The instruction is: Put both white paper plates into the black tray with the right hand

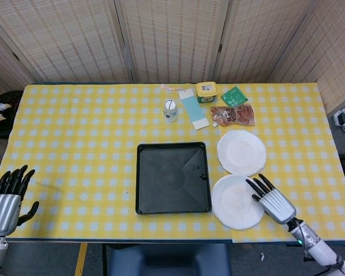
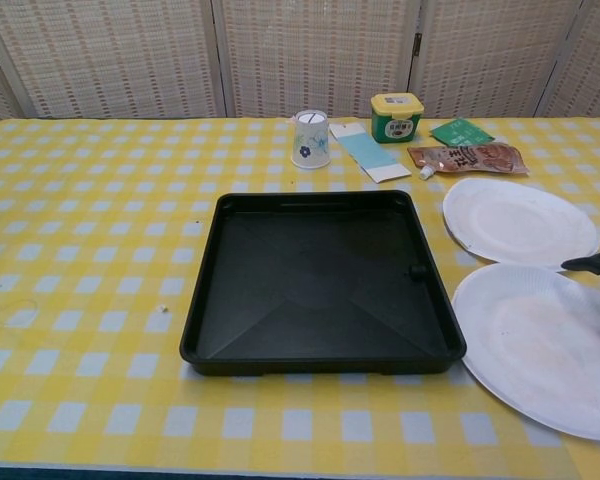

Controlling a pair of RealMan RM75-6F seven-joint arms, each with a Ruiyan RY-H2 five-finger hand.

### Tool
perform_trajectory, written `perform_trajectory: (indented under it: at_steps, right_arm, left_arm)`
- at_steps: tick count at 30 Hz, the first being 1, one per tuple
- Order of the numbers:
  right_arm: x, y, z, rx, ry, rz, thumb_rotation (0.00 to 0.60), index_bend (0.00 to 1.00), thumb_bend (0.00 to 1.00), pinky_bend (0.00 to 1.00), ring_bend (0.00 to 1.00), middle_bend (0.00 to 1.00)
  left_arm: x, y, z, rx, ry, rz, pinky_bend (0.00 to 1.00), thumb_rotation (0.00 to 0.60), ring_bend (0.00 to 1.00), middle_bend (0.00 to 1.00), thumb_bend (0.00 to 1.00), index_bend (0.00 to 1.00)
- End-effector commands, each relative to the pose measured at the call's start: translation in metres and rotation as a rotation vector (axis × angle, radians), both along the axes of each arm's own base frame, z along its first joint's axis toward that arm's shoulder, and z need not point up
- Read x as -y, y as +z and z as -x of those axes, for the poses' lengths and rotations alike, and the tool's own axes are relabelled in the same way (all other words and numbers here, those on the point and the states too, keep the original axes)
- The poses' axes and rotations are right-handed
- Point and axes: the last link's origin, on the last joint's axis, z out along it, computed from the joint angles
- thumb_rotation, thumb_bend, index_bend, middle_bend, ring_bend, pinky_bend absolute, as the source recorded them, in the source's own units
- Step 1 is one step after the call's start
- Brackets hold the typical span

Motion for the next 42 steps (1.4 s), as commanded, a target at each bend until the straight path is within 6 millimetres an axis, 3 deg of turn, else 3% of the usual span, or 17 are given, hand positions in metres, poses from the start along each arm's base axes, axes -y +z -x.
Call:
perform_trajectory:
  at_steps: [1,11,27,37,42]
  right_arm:
    - [0.001,0.000,-0.001,0.008,0.005,0.002,0.600,0.58,0.48,0.00,0.14,0.15]
    - [-0.002,0.004,-0.009,0.065,0.047,0.017,0.600,0.66,0.54,0.00,0.20,0.23]
    - [-0.019,0.053,-0.034,0.293,0.224,0.206,0.600,0.66,0.53,0.00,0.23,0.24]
    - [0.004,0.063,-0.068,0.400,0.360,0.289,0.600,0.66,0.53,0.00,0.23,0.24]
    - [0.026,0.052,-0.092,0.424,0.406,0.272,0.600,0.66,0.54,0.00,0.24,0.25]
  left_arm:
    - [0.000,0.001,0.000,0.000,-0.003,-0.002,0.00,0.600,0.00,0.00,0.39,0.00]
    - [0.002,0.002,-0.001,0.001,-0.013,-0.011,0.00,0.600,0.00,0.00,0.39,0.00]
    - [0.004,0.003,-0.002,0.012,-0.016,-0.007,0.00,0.600,0.00,0.00,0.39,0.00]
    - [0.004,0.007,-0.001,0.023,-0.009,-0.018,0.00,0.600,0.00,0.00,0.39,0.00]
    - [0.002,0.008,0.000,0.031,-0.002,-0.013,0.00,0.600,0.00,0.00,0.39,0.00]
